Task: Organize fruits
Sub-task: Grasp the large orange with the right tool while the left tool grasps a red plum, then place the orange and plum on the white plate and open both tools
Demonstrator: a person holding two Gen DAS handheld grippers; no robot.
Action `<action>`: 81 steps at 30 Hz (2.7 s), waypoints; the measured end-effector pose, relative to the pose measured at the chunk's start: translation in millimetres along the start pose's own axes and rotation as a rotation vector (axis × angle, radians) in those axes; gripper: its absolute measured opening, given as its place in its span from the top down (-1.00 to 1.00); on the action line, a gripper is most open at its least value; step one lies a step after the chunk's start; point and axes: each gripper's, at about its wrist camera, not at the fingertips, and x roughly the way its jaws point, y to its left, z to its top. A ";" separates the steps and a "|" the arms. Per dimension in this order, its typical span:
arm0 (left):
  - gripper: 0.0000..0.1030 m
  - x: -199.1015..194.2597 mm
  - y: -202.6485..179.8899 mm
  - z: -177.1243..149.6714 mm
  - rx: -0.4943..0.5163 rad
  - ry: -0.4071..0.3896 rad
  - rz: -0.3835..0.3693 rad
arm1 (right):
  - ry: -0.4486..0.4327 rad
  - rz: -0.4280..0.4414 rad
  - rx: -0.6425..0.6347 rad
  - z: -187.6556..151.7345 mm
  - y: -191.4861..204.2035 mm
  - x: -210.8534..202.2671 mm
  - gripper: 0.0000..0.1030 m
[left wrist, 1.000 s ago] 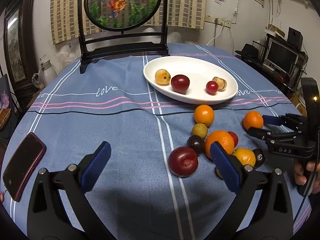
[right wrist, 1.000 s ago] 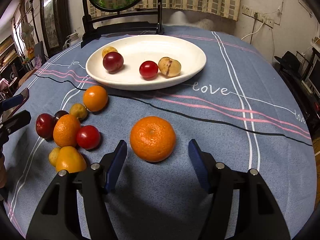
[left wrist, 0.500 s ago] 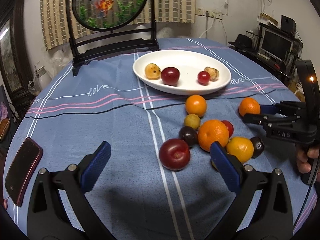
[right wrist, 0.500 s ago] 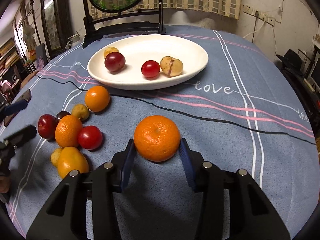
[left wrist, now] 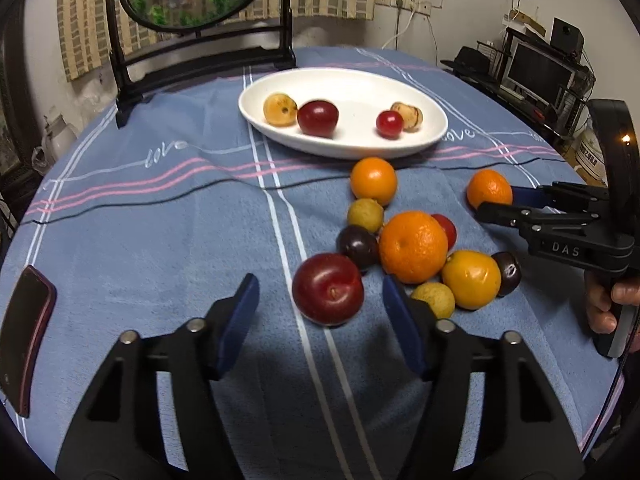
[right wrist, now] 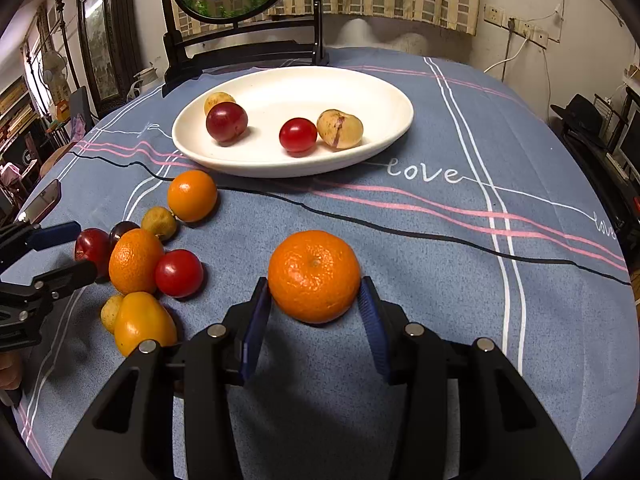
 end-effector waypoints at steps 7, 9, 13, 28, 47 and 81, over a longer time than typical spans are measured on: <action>0.01 8.0 -1.6 -1.6 -0.007 0.040 -0.015 | 0.000 -0.001 -0.001 0.4 0.3 0.0 0.12; 0.09 10.2 -1.9 -1.8 -0.009 0.051 -0.020 | 0.000 -0.001 -0.001 0.0 0.1 0.2 0.12; 0.23 12.4 -0.8 -1.3 -0.017 0.060 -0.035 | 0.000 -0.002 -0.002 0.4 0.4 0.1 0.12; 0.25 13.0 -1.8 -0.9 -0.026 0.057 -0.040 | 0.000 -0.005 -0.003 -0.1 0.3 0.9 0.13; 0.25 14.5 4.5 25.7 -0.031 -0.012 0.006 | -0.129 0.074 0.088 27.0 -8.6 -12.8 0.24; 0.24 81.8 -11.0 168.5 -0.007 -0.026 -0.067 | -0.138 0.090 0.108 98.4 -8.1 45.4 0.11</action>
